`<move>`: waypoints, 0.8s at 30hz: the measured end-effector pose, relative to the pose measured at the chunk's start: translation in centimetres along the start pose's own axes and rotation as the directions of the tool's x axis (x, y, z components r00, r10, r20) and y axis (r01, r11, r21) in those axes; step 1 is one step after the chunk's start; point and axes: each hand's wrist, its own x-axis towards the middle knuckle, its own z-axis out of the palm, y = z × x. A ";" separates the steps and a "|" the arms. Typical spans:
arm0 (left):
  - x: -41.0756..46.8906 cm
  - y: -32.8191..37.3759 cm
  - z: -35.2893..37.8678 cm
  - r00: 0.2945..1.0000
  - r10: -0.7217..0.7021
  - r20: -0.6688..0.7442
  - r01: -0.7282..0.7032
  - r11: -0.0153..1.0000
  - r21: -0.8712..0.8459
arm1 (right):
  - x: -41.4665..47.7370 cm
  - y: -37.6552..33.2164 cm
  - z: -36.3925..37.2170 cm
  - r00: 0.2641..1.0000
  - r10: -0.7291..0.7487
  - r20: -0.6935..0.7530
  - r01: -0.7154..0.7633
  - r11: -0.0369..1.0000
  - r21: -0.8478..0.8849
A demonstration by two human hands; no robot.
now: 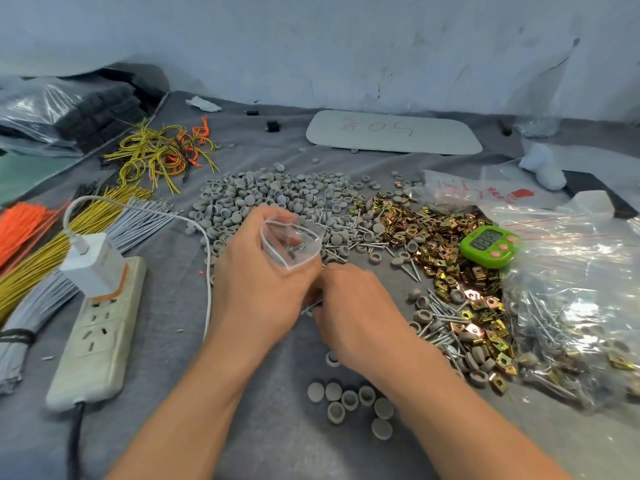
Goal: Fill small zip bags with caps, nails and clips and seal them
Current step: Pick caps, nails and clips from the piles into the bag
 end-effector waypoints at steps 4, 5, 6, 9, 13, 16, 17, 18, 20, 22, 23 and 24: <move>0.0 -0.2 -0.3 1.000 0.014 0.027 -0.015 0.999 0.033 | -0.2 0.3 -0.4 0.994 0.092 -0.064 -0.089 0.995 0.045; 0.0 -0.2 -0.4 0.999 0.016 0.031 -0.018 0.999 0.043 | -0.2 0.4 -0.5 0.990 0.124 -0.070 -0.120 0.991 0.056; 0.0 -0.2 -0.3 0.999 0.017 0.034 -0.019 0.998 0.055 | -0.2 0.4 -0.6 0.985 0.157 -0.076 -0.152 0.986 0.066; 0.1 -0.1 -0.3 0.999 0.012 0.037 -0.015 0.996 0.087 | -0.3 0.5 -0.6 0.968 0.216 -0.127 -0.205 0.974 0.099; -0.1 -0.2 -0.5 0.999 0.006 0.053 -0.013 0.991 0.134 | -0.2 1.2 -0.9 0.922 0.299 -0.247 -0.223 0.930 0.293; -0.3 -0.1 -0.4 0.996 -0.006 0.091 -0.011 0.983 0.184 | -0.4 1.6 -1.8 0.856 0.369 -0.362 -0.157 0.853 0.499; -0.3 -0.1 -0.4 0.994 -0.015 0.107 -0.006 0.981 0.196 | -0.6 1.6 -2.1 0.833 0.387 -0.395 -0.103 0.811 0.577; -0.3 -0.1 -0.3 0.992 -0.021 0.127 -0.006 0.978 0.207 | -0.8 1.4 -2.5 0.809 0.410 -0.420 -0.041 0.753 0.657; -0.4 -0.1 -0.1 0.985 -0.022 0.173 -0.019 0.973 0.231 | -1.1 0.9 -3.1 0.773 0.456 -0.441 0.070 0.629 0.774; -0.4 0.0 0.3 0.974 -0.029 0.223 -0.025 0.972 0.235 | -1.3 0.3 -3.5 0.775 0.444 -0.450 0.139 0.575 0.806; -0.4 0.1 0.4 0.968 -0.037 0.246 -0.023 0.971 0.237 | -1.4 -0.1 -3.7 0.793 0.416 -0.445 0.155 0.570 0.807; -0.4 0.3 0.6 0.963 -0.044 0.268 -0.022 0.971 0.240 | -1.4 -0.5 -3.7 0.819 0.377 -0.433 0.158 0.577 0.802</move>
